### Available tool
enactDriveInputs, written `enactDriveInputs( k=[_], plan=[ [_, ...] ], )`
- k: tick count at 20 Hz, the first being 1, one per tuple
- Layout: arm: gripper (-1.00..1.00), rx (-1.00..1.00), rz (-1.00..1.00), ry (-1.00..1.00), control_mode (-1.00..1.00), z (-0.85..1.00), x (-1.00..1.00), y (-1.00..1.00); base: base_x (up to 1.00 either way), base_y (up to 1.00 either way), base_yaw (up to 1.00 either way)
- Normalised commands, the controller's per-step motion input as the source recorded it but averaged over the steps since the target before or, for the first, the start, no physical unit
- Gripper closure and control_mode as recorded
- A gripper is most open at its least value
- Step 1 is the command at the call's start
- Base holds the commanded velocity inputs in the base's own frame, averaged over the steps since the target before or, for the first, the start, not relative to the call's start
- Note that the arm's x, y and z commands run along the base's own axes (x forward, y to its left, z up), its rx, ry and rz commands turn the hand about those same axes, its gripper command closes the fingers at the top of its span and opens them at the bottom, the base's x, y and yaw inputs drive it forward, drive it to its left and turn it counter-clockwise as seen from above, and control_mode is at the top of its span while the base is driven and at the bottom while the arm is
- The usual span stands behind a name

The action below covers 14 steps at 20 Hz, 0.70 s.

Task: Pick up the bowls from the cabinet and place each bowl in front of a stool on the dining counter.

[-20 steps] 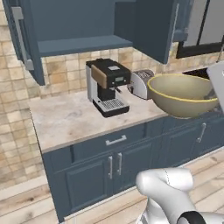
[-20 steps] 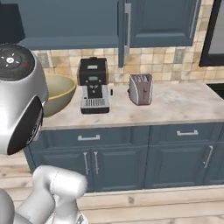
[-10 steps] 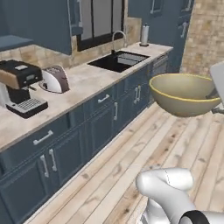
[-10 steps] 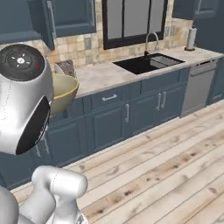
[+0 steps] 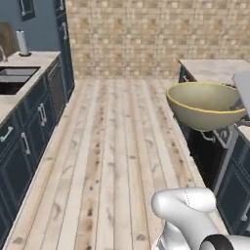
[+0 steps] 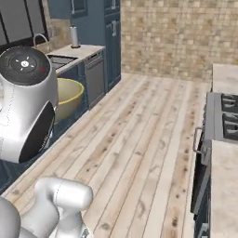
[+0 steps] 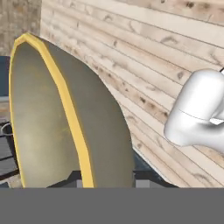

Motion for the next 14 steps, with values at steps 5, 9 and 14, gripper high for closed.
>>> enactDriveInputs(
  k=[5,9,14],
  plan=[
    [1.0,0.0,0.0,0.0,1.0,0.0,0.0,0.0,-0.51,0.0,-0.97],
    [1.0,0.0,0.0,0.0,1.0,0.0,0.0,0.0,-0.5,0.0,-0.97],
    [1.0,0.0,0.0,0.0,1.0,0.0,0.0,0.0,-0.5,0.0,-0.97]
  ],
)
